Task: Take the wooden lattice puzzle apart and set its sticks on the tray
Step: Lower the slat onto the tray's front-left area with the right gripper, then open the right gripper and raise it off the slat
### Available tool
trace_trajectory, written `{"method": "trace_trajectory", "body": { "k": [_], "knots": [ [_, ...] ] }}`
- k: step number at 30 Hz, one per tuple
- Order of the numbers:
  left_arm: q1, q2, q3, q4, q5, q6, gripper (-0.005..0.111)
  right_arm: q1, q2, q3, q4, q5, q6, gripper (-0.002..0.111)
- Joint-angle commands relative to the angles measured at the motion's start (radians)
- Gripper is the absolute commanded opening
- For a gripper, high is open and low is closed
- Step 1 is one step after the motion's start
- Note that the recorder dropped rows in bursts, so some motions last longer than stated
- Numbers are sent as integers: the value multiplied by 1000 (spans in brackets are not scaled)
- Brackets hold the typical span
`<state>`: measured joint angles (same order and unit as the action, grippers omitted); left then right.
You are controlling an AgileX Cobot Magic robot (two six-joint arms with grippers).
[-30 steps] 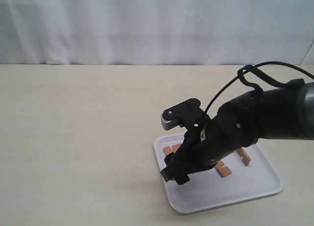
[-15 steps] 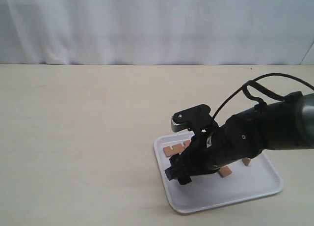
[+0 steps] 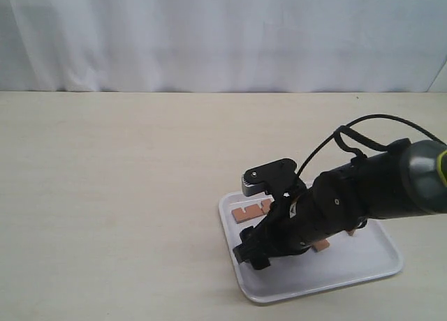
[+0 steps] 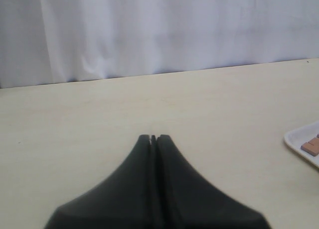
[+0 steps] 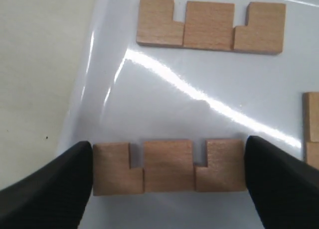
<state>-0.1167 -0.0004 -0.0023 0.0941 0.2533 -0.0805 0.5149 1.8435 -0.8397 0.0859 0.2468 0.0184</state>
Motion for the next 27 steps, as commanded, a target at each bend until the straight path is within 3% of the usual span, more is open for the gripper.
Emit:
{"method": "trace_trajectory", "body": {
  "k": [1, 7, 15, 18, 20, 22, 23, 27],
  "knots": [
    [-1, 0, 2, -1, -12, -3, 0, 0, -14, 5, 20, 17, 4, 56],
    [-1, 0, 2, -1, -12, -3, 0, 0, -70, 5, 35, 26, 6, 79],
    [-1, 0, 2, -1, -12, -3, 0, 0, -108, 5, 35, 69, 24, 96],
    [-1, 0, 2, -1, -12, -3, 0, 0, -111, 2, 35, 112, 20, 94],
    [-1, 0, 2, -1, -12, -3, 0, 0, -126, 2, 32, 134, 20, 84],
    [-1, 0, 2, -1, -12, -3, 0, 0, -170, 2, 28, 177, 20, 39],
    [-1, 0, 2, -1, -12, -3, 0, 0, -208, 2, 14, 199, 19, 5],
    [-1, 0, 2, -1, -12, -3, 0, 0, -309, 2, -4, 295, -18, 4]
  ]
}}
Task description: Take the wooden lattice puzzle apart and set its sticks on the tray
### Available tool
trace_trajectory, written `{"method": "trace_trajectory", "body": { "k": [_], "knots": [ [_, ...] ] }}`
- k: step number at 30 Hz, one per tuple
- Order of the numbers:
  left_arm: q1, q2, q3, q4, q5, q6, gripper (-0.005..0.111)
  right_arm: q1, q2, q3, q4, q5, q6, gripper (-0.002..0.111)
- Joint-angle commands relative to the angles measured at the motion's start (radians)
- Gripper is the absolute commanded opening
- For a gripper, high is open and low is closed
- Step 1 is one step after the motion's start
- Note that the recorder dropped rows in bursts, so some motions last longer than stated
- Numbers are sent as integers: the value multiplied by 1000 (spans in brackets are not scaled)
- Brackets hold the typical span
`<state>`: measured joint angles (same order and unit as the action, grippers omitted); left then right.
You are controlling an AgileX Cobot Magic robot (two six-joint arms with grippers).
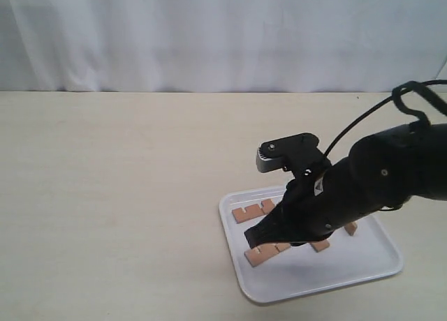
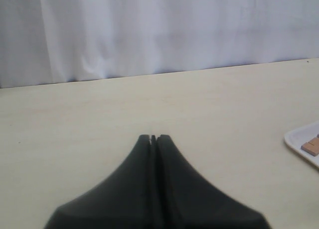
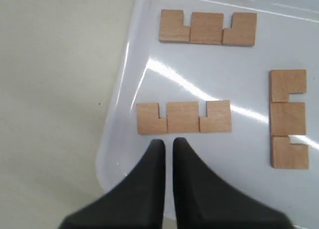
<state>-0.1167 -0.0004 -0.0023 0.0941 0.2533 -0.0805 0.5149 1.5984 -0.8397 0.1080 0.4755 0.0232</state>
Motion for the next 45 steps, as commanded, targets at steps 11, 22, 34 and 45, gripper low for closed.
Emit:
{"method": "trace_trajectory", "body": {
  "k": [11, 22, 34, 45],
  "knots": [
    [-1, 0, 2, -1, -12, -3, 0, 0, -225, 31, -70, 562, -9, 4],
    [-1, 0, 2, -1, -12, -3, 0, 0, -316, 274, -24, 534, 24, 4],
    [-1, 0, 2, -1, -12, -3, 0, 0, -629, 286, -25, 400, 92, 4],
    [-1, 0, 2, -1, -12, -3, 0, 0, -1019, 471, -197, -117, -8, 4]
  ]
}}
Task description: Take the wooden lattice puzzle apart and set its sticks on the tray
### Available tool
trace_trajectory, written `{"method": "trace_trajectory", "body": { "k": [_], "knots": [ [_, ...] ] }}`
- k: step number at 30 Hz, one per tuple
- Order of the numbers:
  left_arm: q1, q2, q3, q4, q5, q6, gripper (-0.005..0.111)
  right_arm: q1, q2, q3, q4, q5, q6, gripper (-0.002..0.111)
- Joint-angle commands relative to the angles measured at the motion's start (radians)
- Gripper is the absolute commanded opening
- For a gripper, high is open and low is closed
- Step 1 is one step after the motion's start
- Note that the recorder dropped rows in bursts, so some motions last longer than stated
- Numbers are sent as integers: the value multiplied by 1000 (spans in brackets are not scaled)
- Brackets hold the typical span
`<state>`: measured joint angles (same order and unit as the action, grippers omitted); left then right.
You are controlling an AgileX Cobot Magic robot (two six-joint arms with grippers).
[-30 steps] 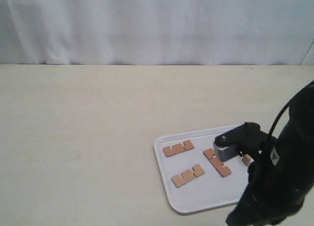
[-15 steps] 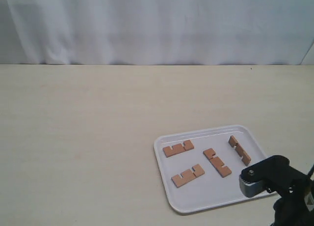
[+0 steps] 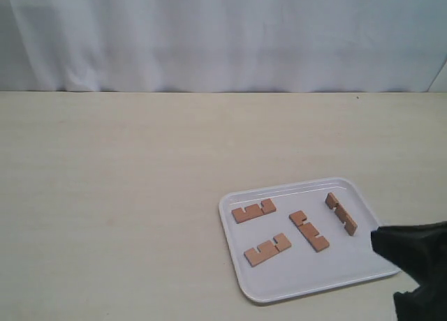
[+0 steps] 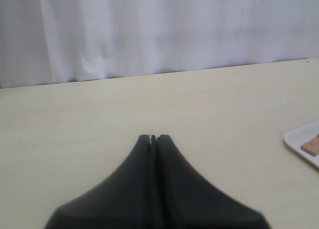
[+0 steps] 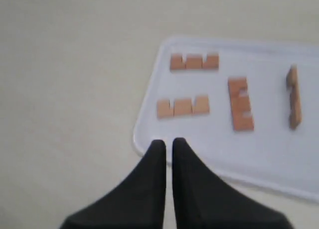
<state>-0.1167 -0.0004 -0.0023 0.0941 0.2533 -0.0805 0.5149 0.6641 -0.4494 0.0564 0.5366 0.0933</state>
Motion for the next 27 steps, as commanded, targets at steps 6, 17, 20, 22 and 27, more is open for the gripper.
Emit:
{"method": "trace_trajectory", "body": {
  "k": [6, 17, 20, 22, 27],
  "knots": [
    [-1, 0, 2, -1, -12, -3, 0, 0, -132, 162, -168, -211, -79, 4],
    [-1, 0, 2, -1, -12, -3, 0, 9, -136, 166, -176, -203, -79, 4],
    [-1, 0, 2, -1, -12, -3, 0, 9, -136, 166, -176, -203, -79, 4],
    [-1, 0, 2, -1, -12, -3, 0, 9, -143, 166, -176, -203, -79, 4],
    [-1, 0, 2, -1, -12, -3, 0, 9, -177, 201, -176, -251, -79, 4]
  ]
}}
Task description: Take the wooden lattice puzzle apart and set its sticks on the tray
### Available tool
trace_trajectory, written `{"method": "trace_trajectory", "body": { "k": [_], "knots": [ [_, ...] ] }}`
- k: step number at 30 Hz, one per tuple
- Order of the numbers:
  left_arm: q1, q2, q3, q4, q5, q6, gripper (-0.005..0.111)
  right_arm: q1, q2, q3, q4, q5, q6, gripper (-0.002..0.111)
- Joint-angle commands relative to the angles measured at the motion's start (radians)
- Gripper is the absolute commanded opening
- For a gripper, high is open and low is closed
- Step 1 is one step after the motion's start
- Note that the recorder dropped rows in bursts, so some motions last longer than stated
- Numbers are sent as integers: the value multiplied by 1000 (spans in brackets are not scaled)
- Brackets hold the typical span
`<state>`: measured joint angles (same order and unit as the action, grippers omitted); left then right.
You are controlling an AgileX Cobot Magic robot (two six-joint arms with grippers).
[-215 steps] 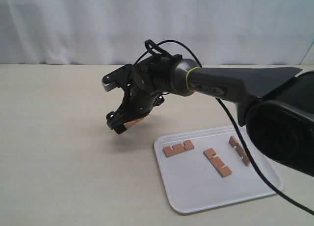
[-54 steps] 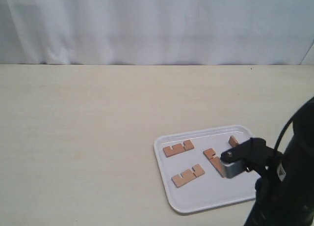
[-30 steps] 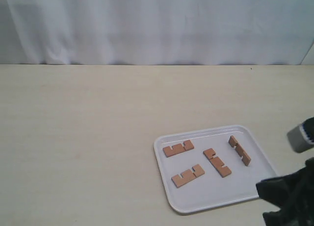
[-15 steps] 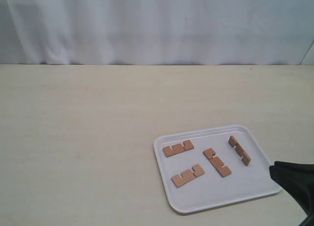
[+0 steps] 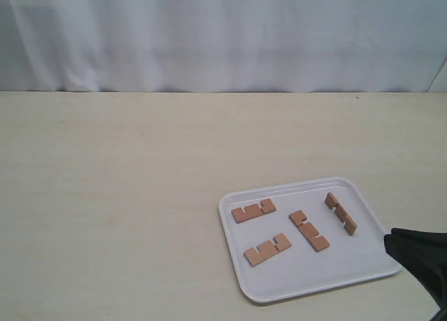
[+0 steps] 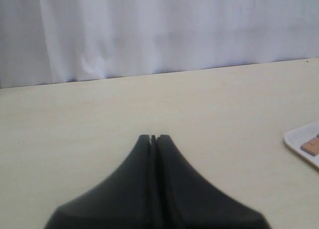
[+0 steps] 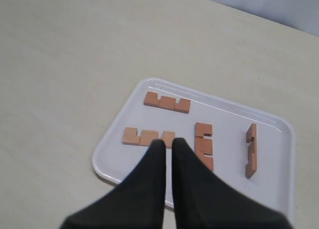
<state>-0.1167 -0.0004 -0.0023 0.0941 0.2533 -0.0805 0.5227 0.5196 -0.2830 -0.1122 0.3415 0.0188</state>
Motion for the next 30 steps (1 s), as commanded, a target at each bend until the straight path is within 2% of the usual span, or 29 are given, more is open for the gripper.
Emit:
{"method": "trace_trajectory", "body": {
  "k": [1, 8, 11, 14, 23, 30],
  "knots": [
    [-1, 0, 2, -1, -12, -3, 0, 1, -52, 58, -7, -76, -5, 4],
    [-1, 0, 2, -1, -12, -3, 0, -16, -254, 276, 2, -162, -5, 4],
    [-1, 0, 2, -1, -12, -3, 0, -71, -371, 283, 24, -99, -19, 4],
    [-1, 0, 2, -1, -12, -3, 0, -143, -516, 283, 24, -153, -19, 4],
    [-1, 0, 2, 0, -5, -3, 0, -382, -520, 283, 46, -229, -19, 4],
    [-1, 0, 2, -2, -5, -3, 0, -414, -520, 283, 46, -229, -19, 4]
  ]
}}
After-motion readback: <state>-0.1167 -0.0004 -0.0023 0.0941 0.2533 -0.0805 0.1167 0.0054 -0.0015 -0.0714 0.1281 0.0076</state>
